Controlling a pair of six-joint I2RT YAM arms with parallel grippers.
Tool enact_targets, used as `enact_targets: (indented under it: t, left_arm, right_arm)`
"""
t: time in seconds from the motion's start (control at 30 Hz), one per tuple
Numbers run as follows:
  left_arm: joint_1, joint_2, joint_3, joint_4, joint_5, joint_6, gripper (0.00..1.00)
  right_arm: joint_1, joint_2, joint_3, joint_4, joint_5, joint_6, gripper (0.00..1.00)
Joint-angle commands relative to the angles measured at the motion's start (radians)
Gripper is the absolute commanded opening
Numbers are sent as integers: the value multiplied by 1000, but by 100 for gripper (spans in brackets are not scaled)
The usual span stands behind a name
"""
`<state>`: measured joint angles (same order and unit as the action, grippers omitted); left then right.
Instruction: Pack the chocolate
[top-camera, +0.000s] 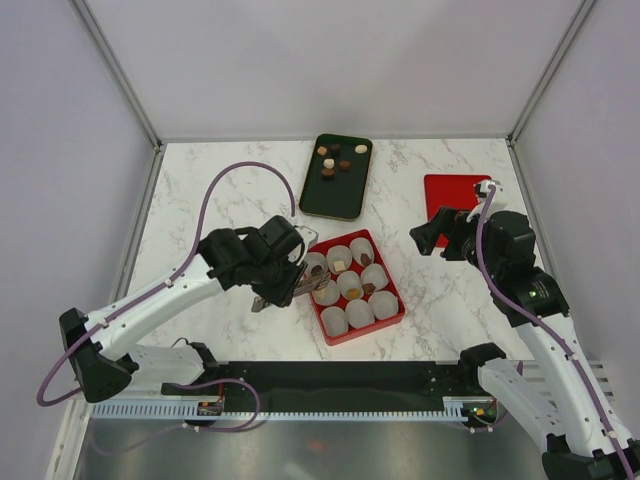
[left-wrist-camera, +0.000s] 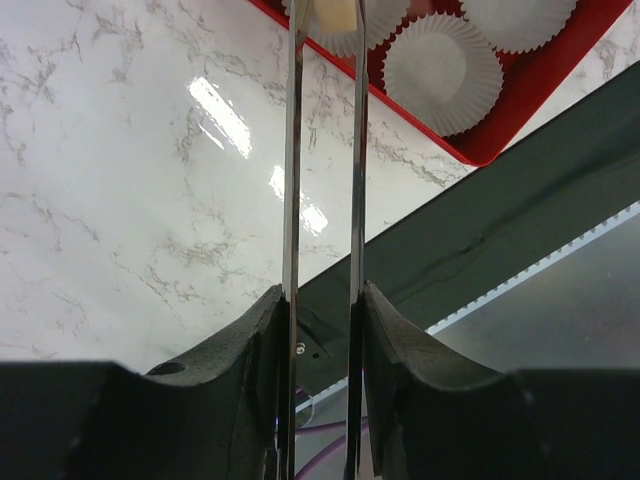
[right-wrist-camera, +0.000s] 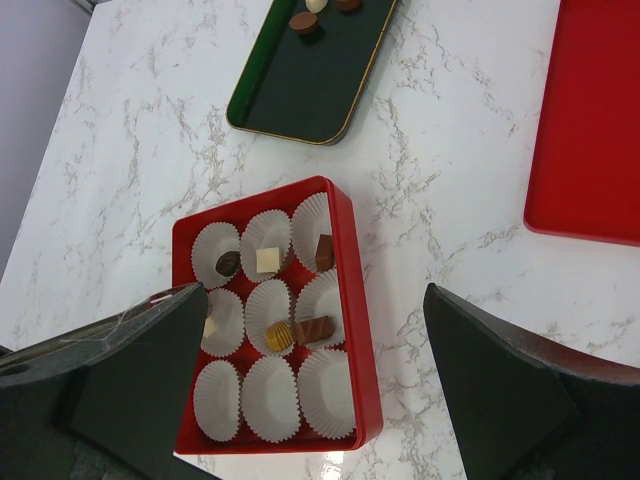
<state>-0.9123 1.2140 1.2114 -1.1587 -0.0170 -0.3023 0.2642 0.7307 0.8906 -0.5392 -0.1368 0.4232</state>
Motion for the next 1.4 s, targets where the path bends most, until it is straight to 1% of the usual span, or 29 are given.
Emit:
enact_targets:
  t: [0.0,0.27,0.33,0.57,0.67,0.7,0.77,0.8,0.83,0.9,0.93,1.0,1.03,1.1,1.2,1.27,1.3,1.37]
  left_arm:
    - [-7,15,65,5,-23,-18,41]
    - [-7,28,82,5,-23,-18,41]
    - [-7,30,89,7,-12,-17,45]
    - [-7,33,96,5,-6,-15,45]
    - [-7,36,117,7,-37,-17,45]
    - [-7,42,131,5,-70,-21,44]
    - [-5,56,198,7,-106,-23,44]
    - [-4,82,224,13,-150,-21,45]
    - [-3,96,279,14,-173,-17,45]
    - [10,142,341,20,-225,3,45]
    - [16,191,397,33,-235,11,45]
    - [47,238,450,57,-260,34,45]
    - [59,290,491,92,-273,45,45]
    - [93,346,530,129,-297,68,45]
    - [205,447,585,212,-298,80,44]
    - [239,517,605,279,-291,91,44]
    - [266,541,614,292,-293,94,44]
    - [283,591,649,313,-299,104,44]
  right_arm:
    - [-2,-11,14,12,-6,9,98]
    - [-2,-17,11,8,-1,11,98]
    - [-2,-19,8,12,-3,11,98]
    - [-2,-27,4,8,3,12,98]
    - [-2,-30,5,10,3,14,98]
    - [-2,-27,7,8,-1,15,98]
    - [-2,-24,8,10,-6,20,98]
    - [-2,-21,11,10,-10,22,98]
    - [-2,-22,13,10,-12,22,98]
    - [-2,-19,18,10,-12,25,98]
    - [0,-19,18,8,-12,23,98]
    - [-2,-16,21,8,-10,23,98]
    - [-2,-14,22,8,-9,25,98]
    - [-2,-5,30,8,-12,28,98]
    - [-2,4,37,10,-26,29,98]
    - [-2,7,41,8,-23,26,98]
    - [-2,10,42,8,-21,25,98]
    - [-2,15,44,10,-21,22,98]
